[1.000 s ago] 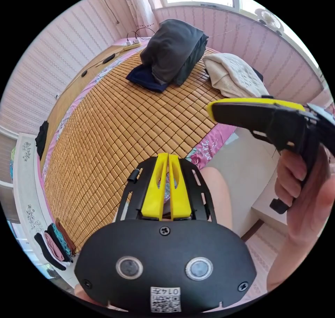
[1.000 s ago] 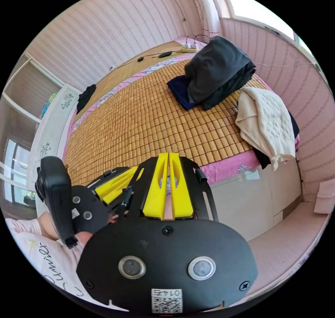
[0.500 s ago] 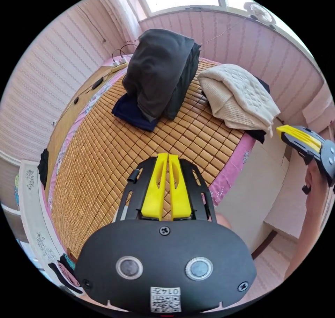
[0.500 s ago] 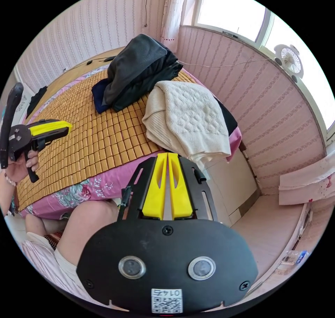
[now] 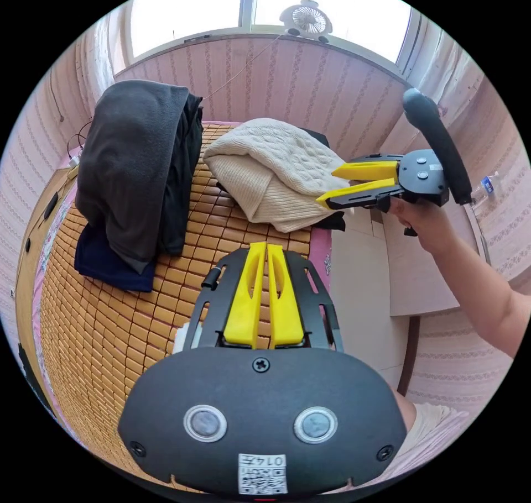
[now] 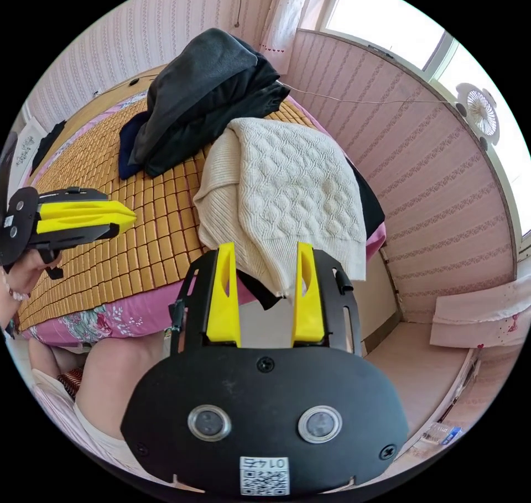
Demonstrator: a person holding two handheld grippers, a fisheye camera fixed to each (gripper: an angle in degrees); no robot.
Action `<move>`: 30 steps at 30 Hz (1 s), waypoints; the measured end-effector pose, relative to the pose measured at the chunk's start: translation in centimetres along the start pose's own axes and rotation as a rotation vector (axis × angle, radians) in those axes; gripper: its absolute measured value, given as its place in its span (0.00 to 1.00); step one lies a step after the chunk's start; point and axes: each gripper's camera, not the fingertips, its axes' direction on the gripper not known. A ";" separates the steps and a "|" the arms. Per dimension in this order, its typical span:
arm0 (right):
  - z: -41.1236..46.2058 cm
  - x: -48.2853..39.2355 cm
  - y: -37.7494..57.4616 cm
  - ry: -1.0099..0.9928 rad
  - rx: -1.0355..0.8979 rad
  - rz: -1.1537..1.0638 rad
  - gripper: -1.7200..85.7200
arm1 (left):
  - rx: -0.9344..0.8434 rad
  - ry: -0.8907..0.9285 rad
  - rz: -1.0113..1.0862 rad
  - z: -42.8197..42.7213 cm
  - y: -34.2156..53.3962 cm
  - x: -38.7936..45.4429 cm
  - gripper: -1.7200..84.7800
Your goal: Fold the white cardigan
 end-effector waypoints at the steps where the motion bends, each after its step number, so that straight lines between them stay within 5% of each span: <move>1: 0.8 0.5 -0.1 0.009 -0.031 0.002 0.18 | 0.019 0.021 0.002 -0.1 0.0 -0.5 0.07; 9: 0.5 4.2 2.2 -0.056 0.022 0.063 0.09 | 0.101 0.181 -0.151 0.9 -2.0 -6.8 0.22; 16: -4.7 7.1 6.9 -0.267 0.196 0.104 0.04 | -0.043 0.358 -0.255 0.5 -4.2 -8.6 0.08; 23: -14.6 3.7 14.3 -0.566 0.488 0.022 0.03 | 0.242 0.231 -0.225 -19.2 7.4 -8.2 0.06; 30: -23.1 -8.8 18.0 -0.896 0.636 -0.267 0.03 | 0.358 -0.124 -0.228 -44.9 24.2 -5.9 0.03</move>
